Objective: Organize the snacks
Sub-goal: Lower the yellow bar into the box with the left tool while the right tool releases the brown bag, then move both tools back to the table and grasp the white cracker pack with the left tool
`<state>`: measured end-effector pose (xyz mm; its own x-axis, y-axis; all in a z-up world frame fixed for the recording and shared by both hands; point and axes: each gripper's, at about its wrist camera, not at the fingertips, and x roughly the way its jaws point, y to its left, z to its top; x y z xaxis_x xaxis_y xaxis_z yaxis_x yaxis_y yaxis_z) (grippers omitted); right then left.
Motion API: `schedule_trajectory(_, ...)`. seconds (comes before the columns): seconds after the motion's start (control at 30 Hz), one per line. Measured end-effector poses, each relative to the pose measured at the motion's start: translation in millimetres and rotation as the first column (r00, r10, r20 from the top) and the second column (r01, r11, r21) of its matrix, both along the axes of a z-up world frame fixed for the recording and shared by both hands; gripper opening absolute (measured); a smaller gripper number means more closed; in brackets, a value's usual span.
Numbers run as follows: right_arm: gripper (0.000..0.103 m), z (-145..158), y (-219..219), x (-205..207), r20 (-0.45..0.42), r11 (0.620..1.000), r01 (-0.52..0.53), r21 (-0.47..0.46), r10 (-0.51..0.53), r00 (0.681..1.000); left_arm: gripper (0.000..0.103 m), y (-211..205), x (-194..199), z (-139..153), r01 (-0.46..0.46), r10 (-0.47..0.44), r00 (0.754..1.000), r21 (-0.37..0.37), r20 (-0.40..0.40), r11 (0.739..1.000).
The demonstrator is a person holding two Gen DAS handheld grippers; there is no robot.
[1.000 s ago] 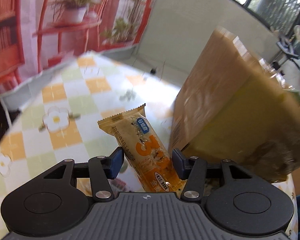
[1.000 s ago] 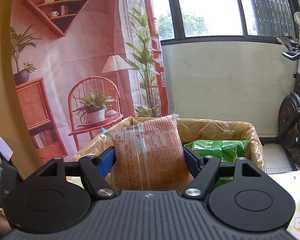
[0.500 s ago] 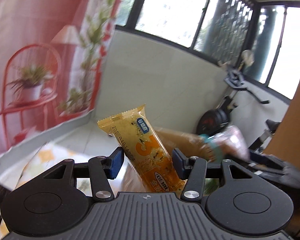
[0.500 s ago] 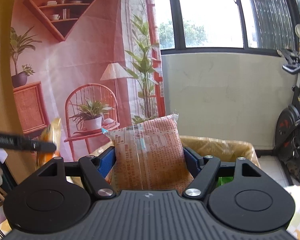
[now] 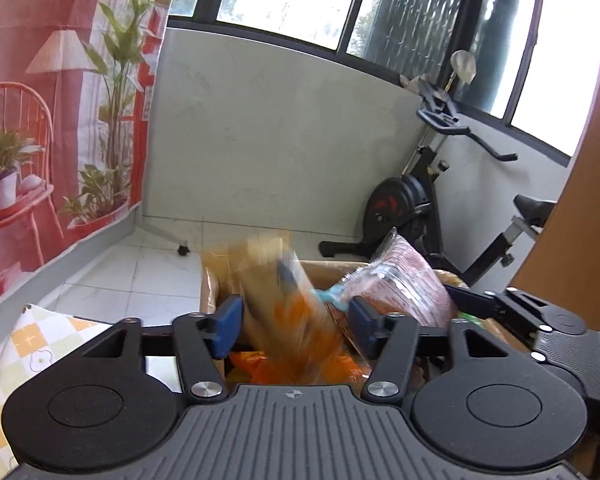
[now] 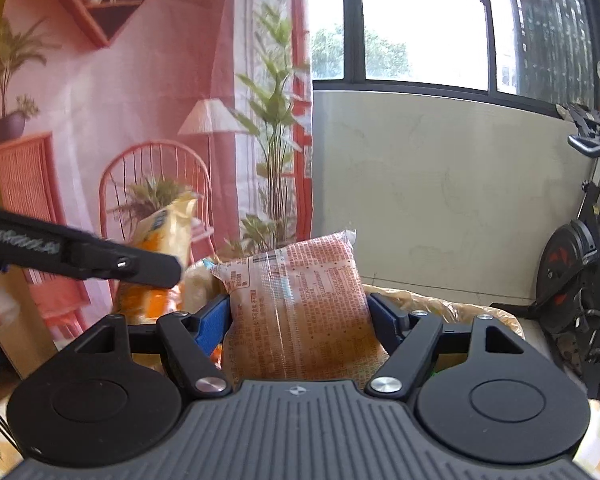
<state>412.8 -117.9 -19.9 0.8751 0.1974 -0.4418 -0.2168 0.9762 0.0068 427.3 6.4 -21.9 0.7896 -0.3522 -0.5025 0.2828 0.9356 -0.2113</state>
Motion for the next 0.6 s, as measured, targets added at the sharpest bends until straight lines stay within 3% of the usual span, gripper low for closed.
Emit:
schedule_trajectory(0.13,0.084,0.9,4.5,-4.3,0.007,0.999,0.001,-0.036,-0.001,1.000,0.074,7.5,-5.1,3.7,-0.014,0.014,1.000,0.029,0.015,0.999)
schedule_trajectory(0.6,0.084,31.0,-6.1,-66.3,0.031,0.998,0.059,0.032,-0.060,0.998,0.074,43.7,-85.3,30.8,-0.092,0.089,0.995,0.076,0.042,0.993)
